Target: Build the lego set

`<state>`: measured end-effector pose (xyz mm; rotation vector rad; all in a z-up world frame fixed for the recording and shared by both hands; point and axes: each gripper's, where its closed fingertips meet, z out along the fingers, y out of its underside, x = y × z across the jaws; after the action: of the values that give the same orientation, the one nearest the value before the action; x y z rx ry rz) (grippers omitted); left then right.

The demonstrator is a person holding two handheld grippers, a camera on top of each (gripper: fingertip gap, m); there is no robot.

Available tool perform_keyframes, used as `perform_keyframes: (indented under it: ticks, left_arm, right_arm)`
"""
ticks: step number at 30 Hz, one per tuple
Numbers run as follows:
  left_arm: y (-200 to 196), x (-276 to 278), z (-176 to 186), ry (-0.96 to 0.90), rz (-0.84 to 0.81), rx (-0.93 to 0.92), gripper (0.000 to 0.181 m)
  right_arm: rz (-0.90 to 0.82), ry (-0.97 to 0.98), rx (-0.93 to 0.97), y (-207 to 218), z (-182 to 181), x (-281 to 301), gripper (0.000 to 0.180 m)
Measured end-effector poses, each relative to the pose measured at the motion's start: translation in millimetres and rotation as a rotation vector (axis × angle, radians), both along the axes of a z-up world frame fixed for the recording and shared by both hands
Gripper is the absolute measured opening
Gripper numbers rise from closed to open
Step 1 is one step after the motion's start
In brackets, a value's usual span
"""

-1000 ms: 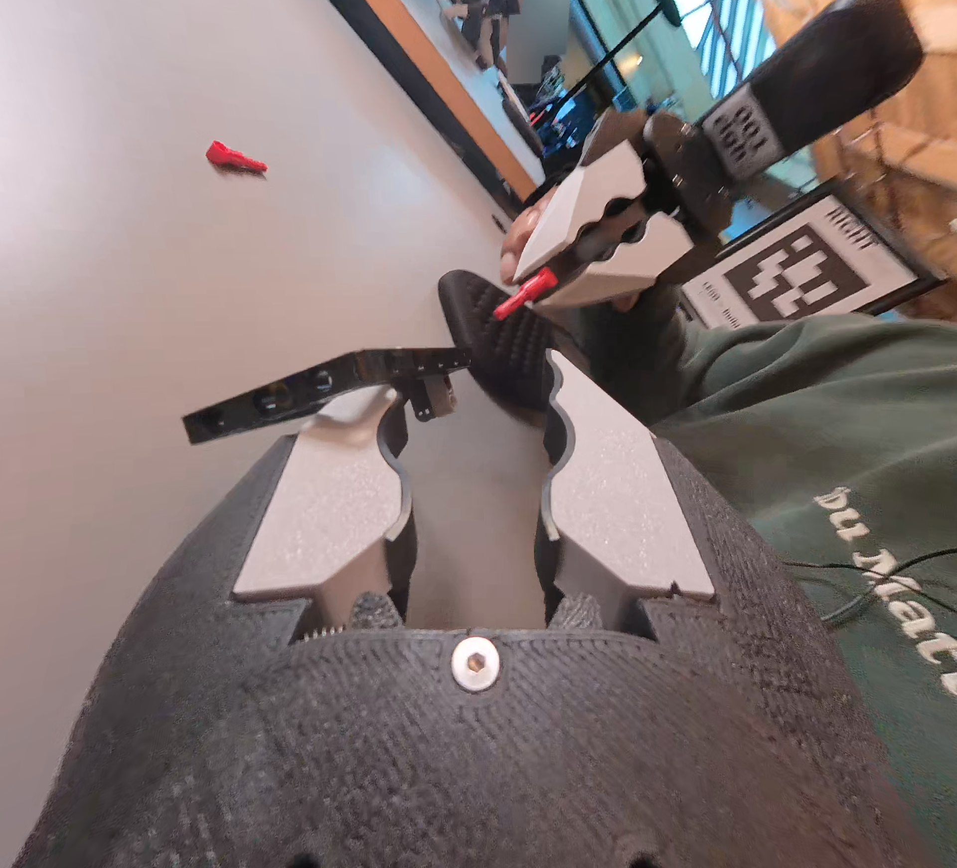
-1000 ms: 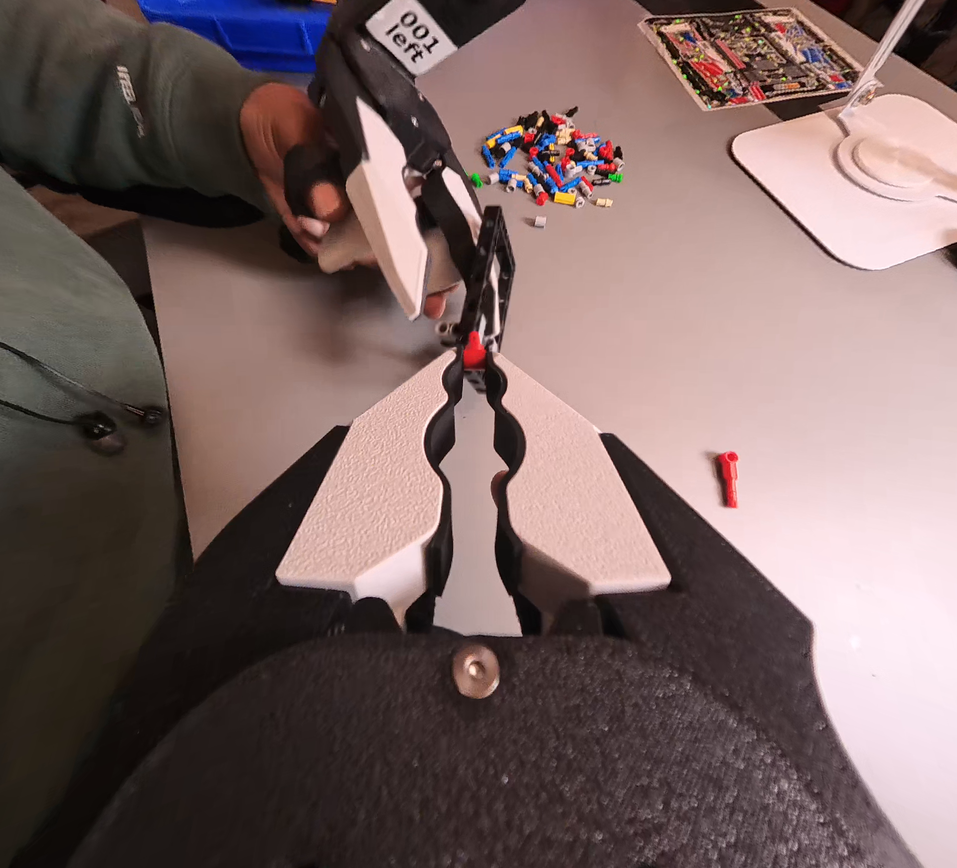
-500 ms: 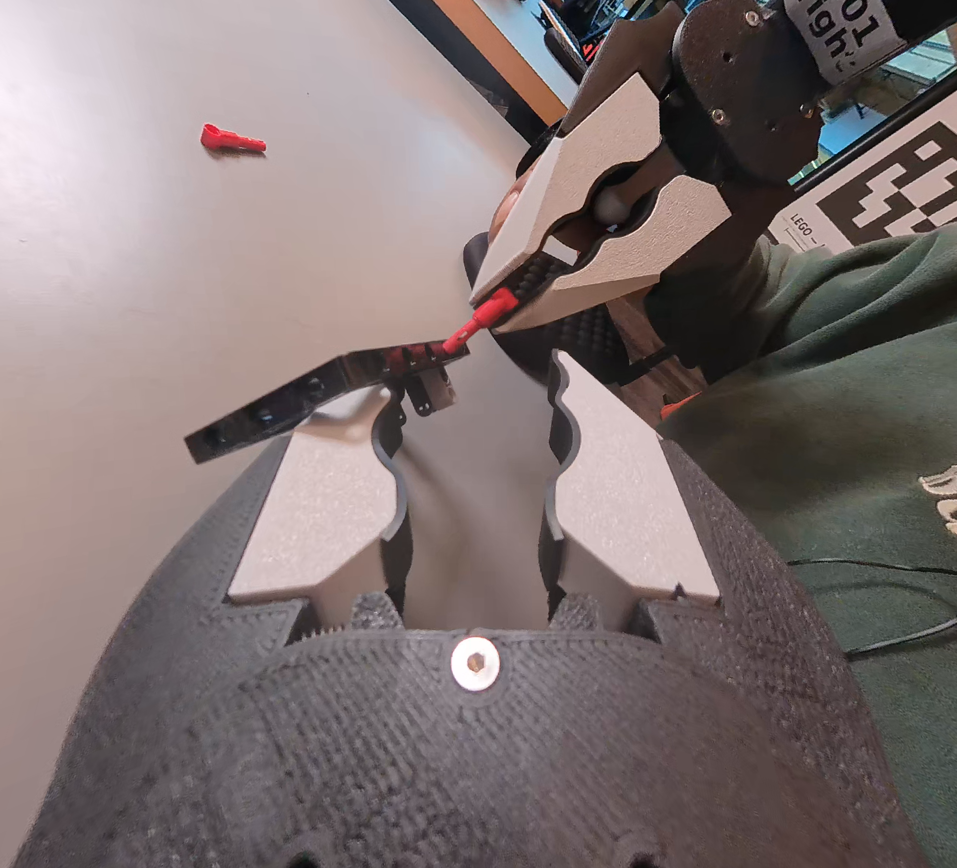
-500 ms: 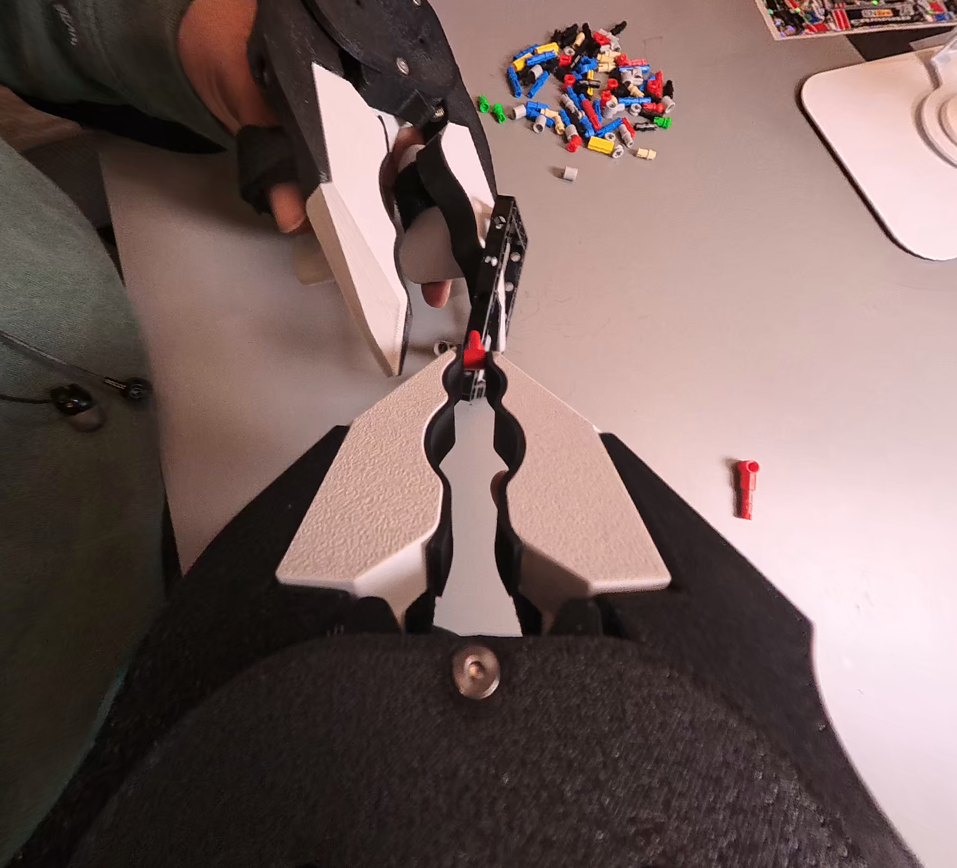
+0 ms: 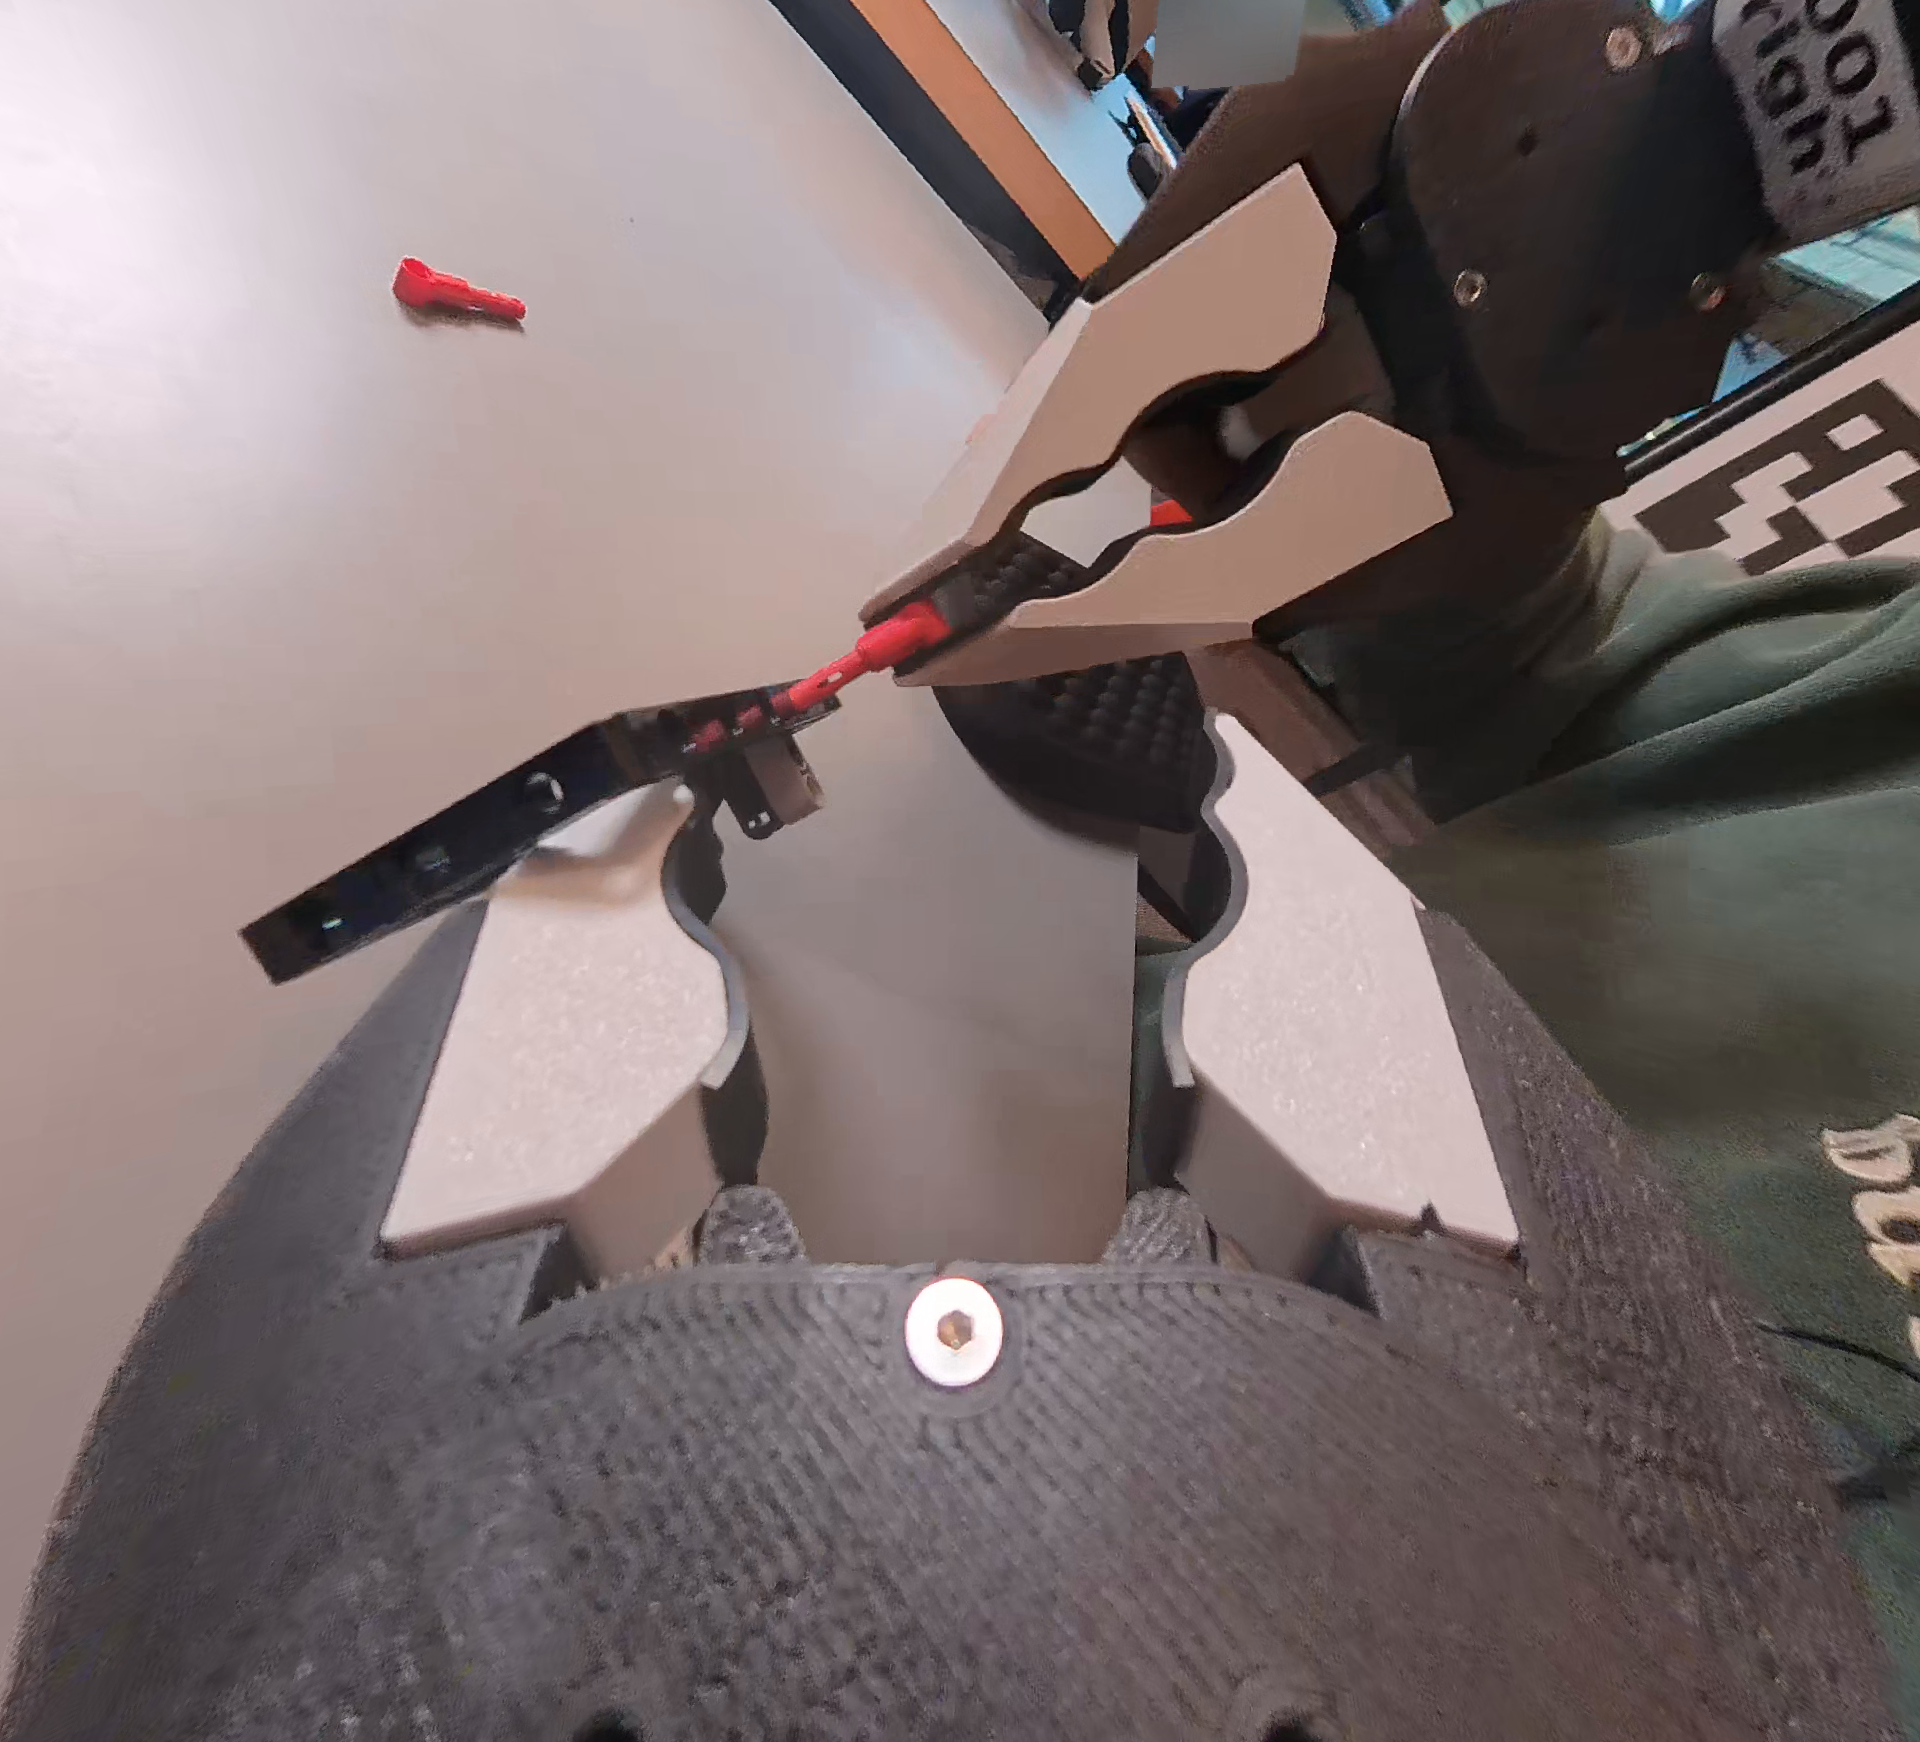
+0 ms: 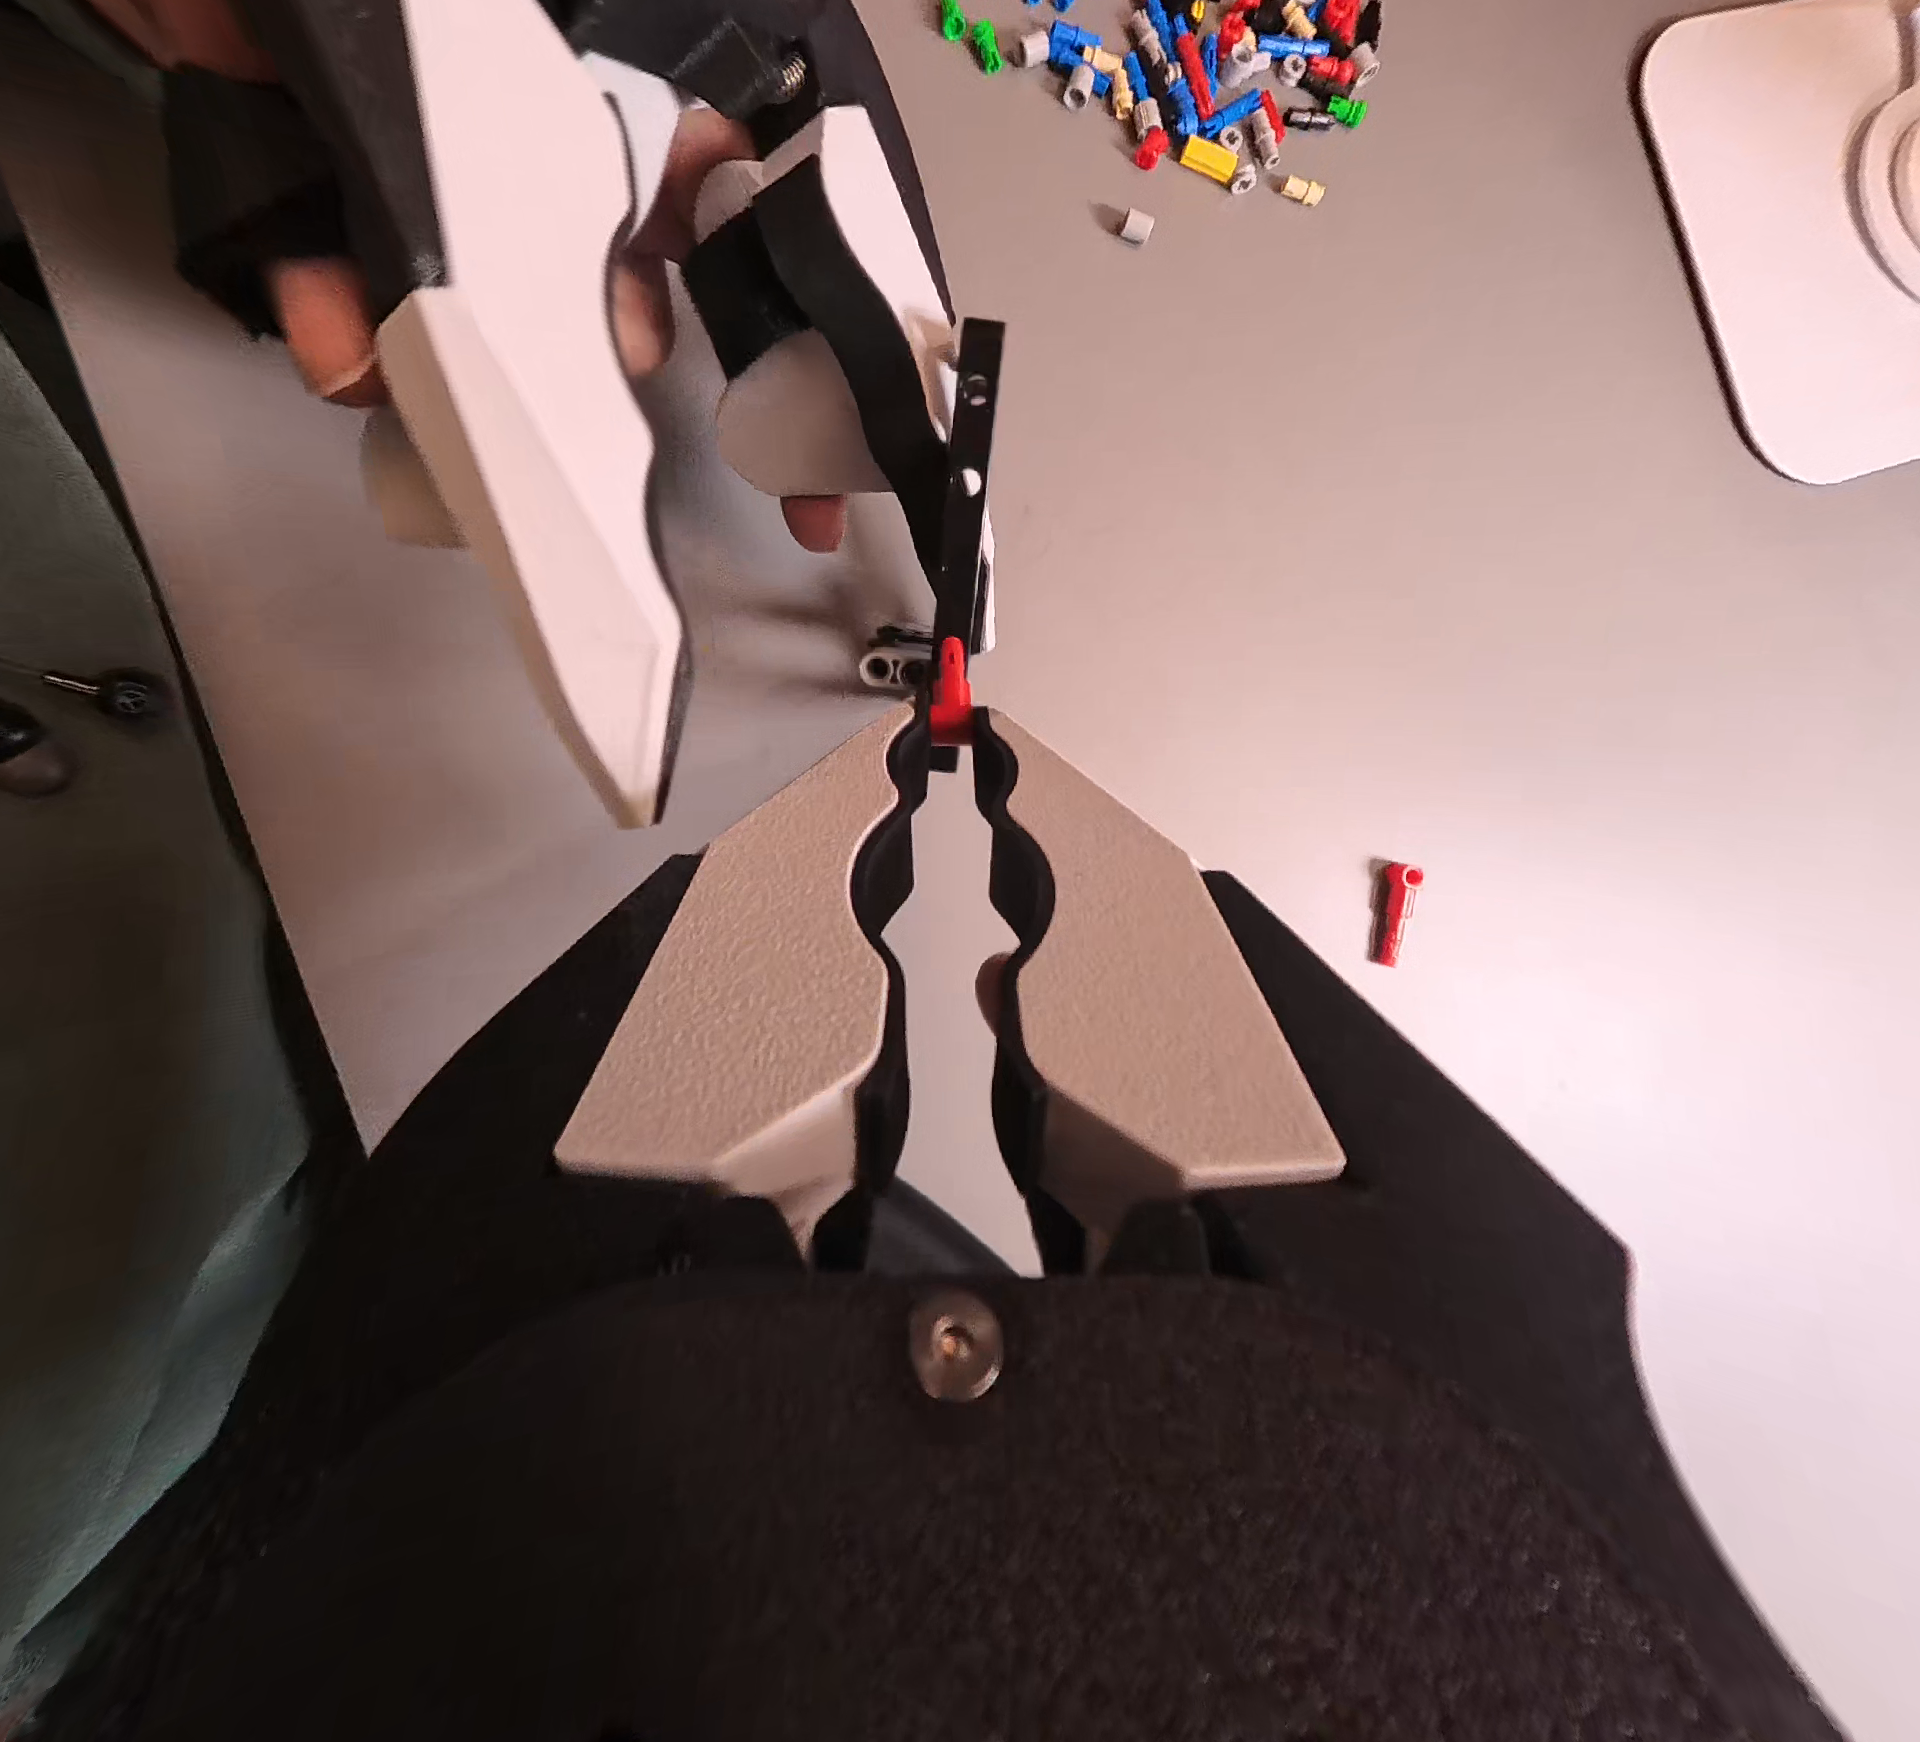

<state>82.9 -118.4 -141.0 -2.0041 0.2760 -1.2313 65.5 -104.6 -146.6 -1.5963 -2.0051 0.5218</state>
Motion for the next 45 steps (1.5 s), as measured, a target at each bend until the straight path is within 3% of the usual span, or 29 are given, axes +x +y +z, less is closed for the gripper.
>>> perform_keyframes:
  ticks: [14, 18, 26, 31, 36, 43, 45]
  left_arm:
    - [3.4, 3.1, -3.4, 0.093, 0.061, 0.044, 0.097]
    - [6.5, -1.9, 2.9, 0.140, 0.097, 0.103, 0.090]
    - [9.4, -9.5, 0.5, -0.014, 0.097, -0.007, 0.094]
    - [14.0, -14.3, 7.0, -0.233, 0.100, -0.113, 0.095]
    - [24.7, -30.7, 4.8, -0.519, 0.143, -0.278, 0.071]
    - [28.3, -32.1, -17.6, -0.407, 0.145, -0.292, 0.026]
    - [27.7, -27.8, -21.7, -0.369, 0.133, -0.289, 0.022]
  right_arm:
    - [0.064, -0.212, 0.057, -2.2, -5.1, -3.9, 0.005]
    - [0.043, -0.181, 0.022, -3.7, -9.3, -8.6, 0.005]
    - [-0.028, -0.030, -0.002, 3.9, -6.2, -9.9, 0.005]
    - [-0.063, 0.029, -0.015, 6.9, -10.2, -5.2, 0.005]
    - [-0.100, 0.123, -0.069, 12.0, -9.3, -3.6, 0.005]
    - [-0.166, 0.352, -0.212, 16.1, -10.5, -3.1, 0.005]
    - [-0.163, 0.381, -0.230, 14.4, -10.7, -3.1, 0.005]
